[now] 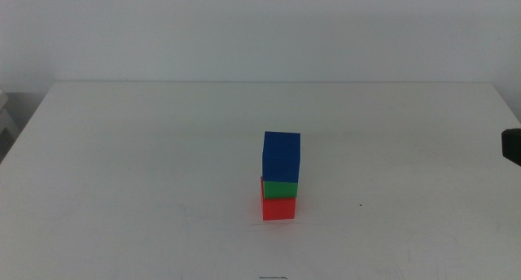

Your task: Stack red cubes first, then green, then blue cubes in a specific spot.

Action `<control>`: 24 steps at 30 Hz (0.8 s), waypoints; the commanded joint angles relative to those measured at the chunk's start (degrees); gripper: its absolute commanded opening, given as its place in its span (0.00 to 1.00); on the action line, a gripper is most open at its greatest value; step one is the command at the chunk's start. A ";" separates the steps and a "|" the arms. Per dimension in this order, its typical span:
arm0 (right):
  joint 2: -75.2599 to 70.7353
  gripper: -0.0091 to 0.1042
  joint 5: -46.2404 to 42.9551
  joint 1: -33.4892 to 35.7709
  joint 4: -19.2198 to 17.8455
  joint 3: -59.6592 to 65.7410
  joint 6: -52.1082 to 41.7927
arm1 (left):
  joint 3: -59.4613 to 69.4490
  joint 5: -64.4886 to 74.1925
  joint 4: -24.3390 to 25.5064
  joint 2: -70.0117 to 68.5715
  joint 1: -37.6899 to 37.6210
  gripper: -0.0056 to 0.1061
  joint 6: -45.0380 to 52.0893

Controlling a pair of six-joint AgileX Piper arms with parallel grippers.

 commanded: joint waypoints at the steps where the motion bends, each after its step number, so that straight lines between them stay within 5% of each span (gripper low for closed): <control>1: 0.17 0.86 -4.21 -0.45 -0.71 -1.54 -0.44 | -1.41 -4.66 0.01 0.55 0.23 0.89 0.01; 11: 0.17 0.86 -4.22 -0.45 -0.81 -1.08 -0.44 | 4.12 -5.11 1.38 0.42 0.23 0.89 0.01; 16: -2.50 0.86 -4.59 -0.45 -5.19 2.11 -0.44 | 8.58 -9.90 5.66 0.41 0.23 0.89 0.01; 24: -17.71 0.86 -12.71 -7.09 -7.24 21.89 -0.44 | 17.70 -31.03 -0.98 0.36 0.23 0.89 0.01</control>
